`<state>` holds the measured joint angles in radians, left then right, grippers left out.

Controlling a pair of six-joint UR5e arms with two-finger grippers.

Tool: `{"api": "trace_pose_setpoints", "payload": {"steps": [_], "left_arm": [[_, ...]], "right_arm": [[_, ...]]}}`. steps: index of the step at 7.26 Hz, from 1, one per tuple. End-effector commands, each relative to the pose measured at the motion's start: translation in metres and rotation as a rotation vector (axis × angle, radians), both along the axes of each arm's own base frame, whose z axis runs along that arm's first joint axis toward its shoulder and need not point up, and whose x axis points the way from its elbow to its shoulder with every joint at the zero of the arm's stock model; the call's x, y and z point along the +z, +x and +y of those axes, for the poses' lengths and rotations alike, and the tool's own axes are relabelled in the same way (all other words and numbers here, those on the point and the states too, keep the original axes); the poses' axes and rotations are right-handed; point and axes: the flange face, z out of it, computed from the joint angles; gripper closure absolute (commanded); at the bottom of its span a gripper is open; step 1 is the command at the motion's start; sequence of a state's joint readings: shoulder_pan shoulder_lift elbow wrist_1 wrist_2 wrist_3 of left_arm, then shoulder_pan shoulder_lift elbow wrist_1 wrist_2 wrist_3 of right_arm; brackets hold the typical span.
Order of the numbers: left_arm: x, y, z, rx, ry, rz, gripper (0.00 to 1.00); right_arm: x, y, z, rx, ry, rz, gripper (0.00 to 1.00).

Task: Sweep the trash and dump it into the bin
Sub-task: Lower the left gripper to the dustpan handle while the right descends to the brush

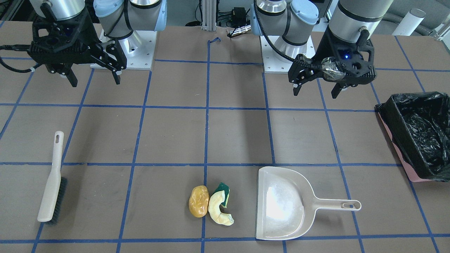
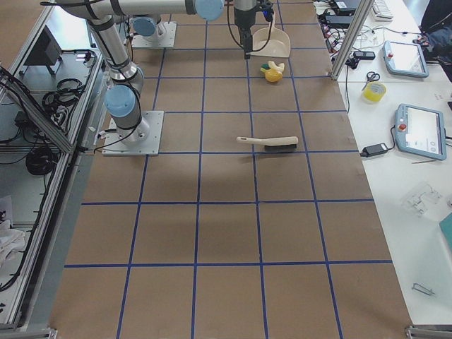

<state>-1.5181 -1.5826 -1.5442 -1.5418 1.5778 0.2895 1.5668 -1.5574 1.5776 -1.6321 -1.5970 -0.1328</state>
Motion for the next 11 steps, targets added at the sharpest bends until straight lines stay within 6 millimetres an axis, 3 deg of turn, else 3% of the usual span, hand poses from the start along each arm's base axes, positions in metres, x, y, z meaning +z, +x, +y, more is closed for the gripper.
{"api": "trace_pose_setpoints", "payload": {"steps": [1, 2, 3, 4, 5, 6, 9, 11], "left_arm": [[-0.022, 0.057, -0.026, -0.242, 0.009, -0.011, 0.0], [-0.033, 0.078, -0.04, -0.378, -0.001, -0.022, 0.0], [-0.05, 0.084, -0.05, -0.515, 0.026, -0.017, 0.0], [-0.066, 0.088, -0.063, -0.7, 0.027, -0.025, 0.0], [-0.085, 0.106, -0.077, -0.862, 0.014, -0.04, 0.0], [-0.111, 0.119, -0.09, -0.937, 0.017, -0.031, 0.0], [-0.171, 0.133, -0.126, -1.204, 0.066, 0.003, 0.0], [-0.183, 0.143, -0.163, -1.388, 0.071, -0.014, 0.0]], "right_arm": [[-0.069, -0.048, -0.055, -0.028, 0.078, 0.015, 0.0], [-0.097, -0.095, -0.077, 0.086, 0.099, 0.023, 0.0], [-0.113, -0.153, -0.081, 0.041, 0.134, 0.024, 0.0], [-0.156, -0.224, -0.08, -0.002, 0.18, -0.015, 0.0], [-0.199, -0.242, -0.071, 0.007, 0.186, -0.023, 0.0], [-0.226, -0.243, -0.059, 0.042, 0.17, -0.01, 0.0], [-0.24, -0.241, -0.051, 0.045, 0.2, -0.028, 0.0], [-0.243, -0.238, -0.05, 0.052, 0.206, -0.034, 0.09]]}}
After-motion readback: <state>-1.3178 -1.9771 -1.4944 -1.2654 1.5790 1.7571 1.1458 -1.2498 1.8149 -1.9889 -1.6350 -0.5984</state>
